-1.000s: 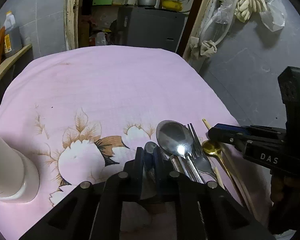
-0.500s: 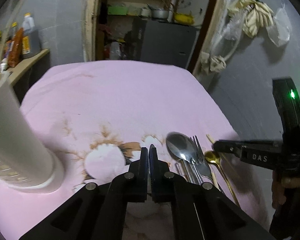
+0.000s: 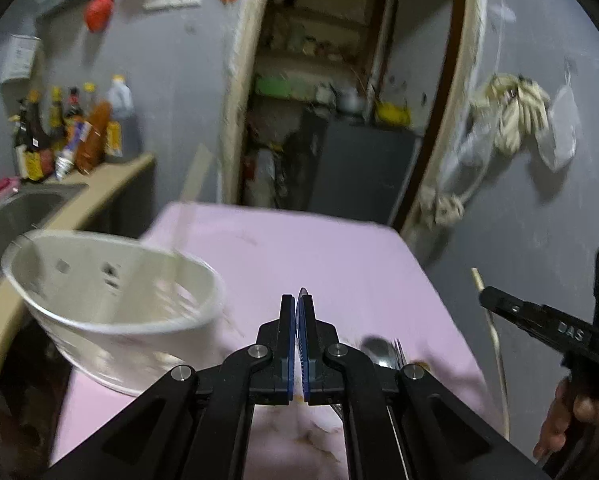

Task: Organize utensils
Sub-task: 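Carry the chopstick to the white holder and drop it in with the right tool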

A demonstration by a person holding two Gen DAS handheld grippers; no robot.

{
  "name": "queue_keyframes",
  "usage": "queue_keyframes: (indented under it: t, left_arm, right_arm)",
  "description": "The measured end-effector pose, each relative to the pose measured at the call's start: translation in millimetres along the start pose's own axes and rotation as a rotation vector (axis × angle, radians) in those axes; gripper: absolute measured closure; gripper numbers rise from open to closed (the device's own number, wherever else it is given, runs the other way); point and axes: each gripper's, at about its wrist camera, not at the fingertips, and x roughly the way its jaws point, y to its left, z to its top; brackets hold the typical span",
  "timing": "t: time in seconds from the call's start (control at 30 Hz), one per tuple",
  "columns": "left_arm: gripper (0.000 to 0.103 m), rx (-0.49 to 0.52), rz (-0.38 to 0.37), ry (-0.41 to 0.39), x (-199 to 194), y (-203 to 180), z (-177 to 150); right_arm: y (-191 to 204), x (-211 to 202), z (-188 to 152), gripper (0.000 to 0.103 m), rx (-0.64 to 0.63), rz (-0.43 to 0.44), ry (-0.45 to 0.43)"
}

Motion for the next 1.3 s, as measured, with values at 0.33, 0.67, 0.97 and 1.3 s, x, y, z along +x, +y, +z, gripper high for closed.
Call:
queue_keyframes:
  t: [0.33, 0.67, 0.97, 1.3]
  left_arm:
    - [0.1, -0.015, 0.117, -0.151, -58, 71, 56]
    - [0.1, -0.072, 0.308, -0.306, -78, 159, 101]
    - [0.1, -0.072, 0.45, -0.37, -54, 194, 108]
    - [0.1, -0.009, 0.536, -0.391, -27, 183, 84]
  right_arm:
    - [103, -1, 25, 0.099, -0.071, 0.159, -0.193]
    - [195, 38, 42, 0.099, -0.126, 0.288, -0.336]
    - [219, 80, 29, 0.099, -0.103, 0.233, -0.425]
    - [203, 102, 10, 0.099, -0.095, 0.141, -0.451]
